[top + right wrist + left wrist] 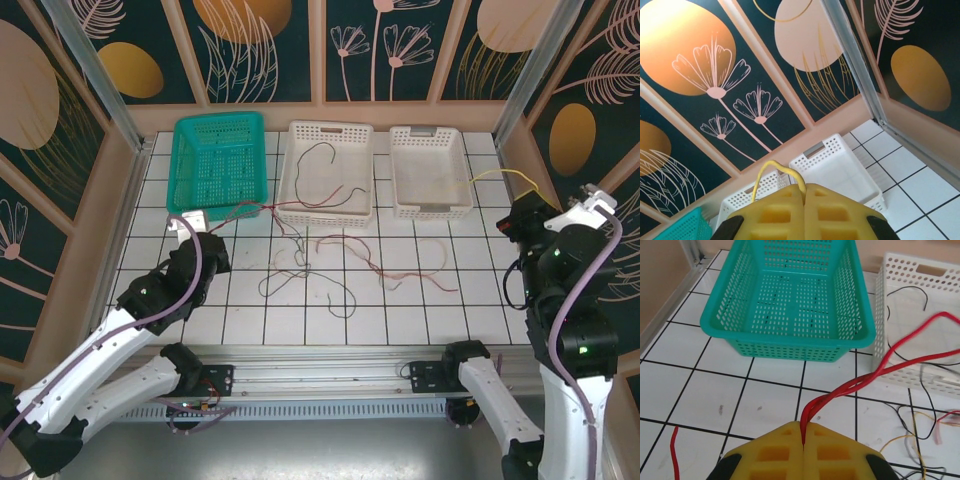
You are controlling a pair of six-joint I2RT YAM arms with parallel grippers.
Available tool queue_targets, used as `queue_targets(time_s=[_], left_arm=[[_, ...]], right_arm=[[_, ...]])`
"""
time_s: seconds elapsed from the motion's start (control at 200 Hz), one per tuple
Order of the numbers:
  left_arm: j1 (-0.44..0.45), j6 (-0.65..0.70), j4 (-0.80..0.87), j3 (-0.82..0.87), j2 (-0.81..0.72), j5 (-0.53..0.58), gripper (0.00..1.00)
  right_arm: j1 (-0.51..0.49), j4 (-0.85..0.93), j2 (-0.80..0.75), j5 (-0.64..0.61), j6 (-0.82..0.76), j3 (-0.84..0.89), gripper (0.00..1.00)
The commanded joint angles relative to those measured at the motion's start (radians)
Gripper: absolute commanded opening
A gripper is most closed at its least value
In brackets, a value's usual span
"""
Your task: Untangle the cables
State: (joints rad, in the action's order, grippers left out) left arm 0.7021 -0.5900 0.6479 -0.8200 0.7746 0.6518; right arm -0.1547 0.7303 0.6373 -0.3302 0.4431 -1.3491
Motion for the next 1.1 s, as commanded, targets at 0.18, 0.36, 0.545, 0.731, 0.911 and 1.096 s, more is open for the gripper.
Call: queue_targets(time_s=[0.18, 0.36, 0.545, 0.731, 0.911, 1.096], left_arm=[[-0.006, 0.038, -0.04, -0.002, -0.002, -0.034, 0.0], [-0.007, 0.09, -0.119, 0.03, -0.035, -0.131, 0.0], [-0.006, 0.109, -0.157, 0.062, -0.056, -0.204, 0.0], [-0.006, 0.113, -0.16, 0.064, -0.045, -0.214, 0.0], [-0.006, 0.117, -0.165, 0.07, -0.049, -0.217, 0.0], [-0.006, 0.122, -0.169, 0.072, -0.046, -0.224, 0.0]], right_arm=[[-0.059, -0.015, -0.002, 0.052, -0.014, -0.017, 0.0], [-0.059, -0.044, 0.047, 0.082, -0.035, -0.015, 0.0], [-0.059, -0.122, 0.102, 0.085, -0.039, 0.01, 0.0], [-0.058, -0.203, 0.2, 0.128, -0.04, 0.001, 0.0], [-0.054, -0.252, 0.3, 0.086, -0.09, -0.035, 0.0], [-0.033, -0.287, 0.378, 0.061, -0.087, -0.051, 0.0]])
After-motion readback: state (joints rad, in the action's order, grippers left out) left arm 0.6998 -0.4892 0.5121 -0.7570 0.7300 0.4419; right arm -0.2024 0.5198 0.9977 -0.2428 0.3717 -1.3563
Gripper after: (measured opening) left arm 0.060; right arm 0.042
